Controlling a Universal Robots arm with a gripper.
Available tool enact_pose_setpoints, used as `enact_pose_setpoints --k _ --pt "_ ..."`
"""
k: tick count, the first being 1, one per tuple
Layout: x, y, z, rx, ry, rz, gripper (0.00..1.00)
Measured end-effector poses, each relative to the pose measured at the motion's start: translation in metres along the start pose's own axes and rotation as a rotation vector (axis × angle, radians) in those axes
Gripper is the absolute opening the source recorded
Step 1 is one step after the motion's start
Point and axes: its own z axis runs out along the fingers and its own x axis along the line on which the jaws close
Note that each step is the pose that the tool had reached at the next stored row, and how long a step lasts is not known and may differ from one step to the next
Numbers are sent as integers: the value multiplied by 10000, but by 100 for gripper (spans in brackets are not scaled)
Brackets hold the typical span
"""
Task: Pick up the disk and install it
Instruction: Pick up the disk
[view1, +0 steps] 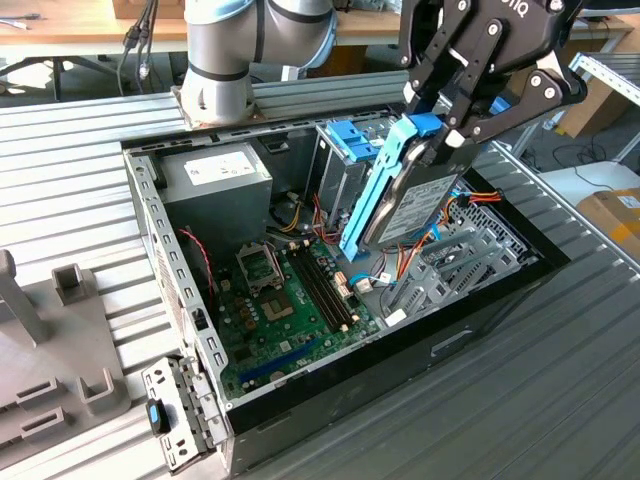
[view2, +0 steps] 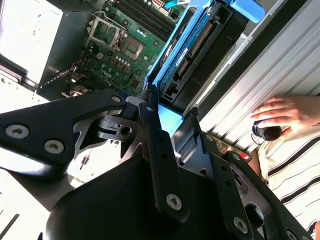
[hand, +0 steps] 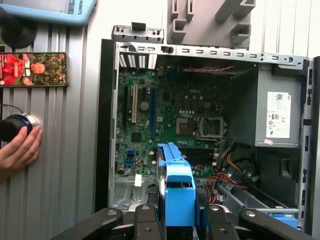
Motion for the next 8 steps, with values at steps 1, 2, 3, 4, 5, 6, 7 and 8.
enact_pose_setpoints --k 1,2,3,4,5,6,7,8 --pt "6 -31 -1 0 2 0 36" --pt "11 -52 -1 0 3 0 36" --pt "15 -69 -1 0 6 0 36" --pt "27 -107 -3 -1 12 1 36" --pt "34 -128 -3 -1 12 0 36" --pt "38 -135 -3 -1 11 0 36" --pt "46 -135 -1 4 11 1 36" --pt "52 -135 3 19 10 1 36"
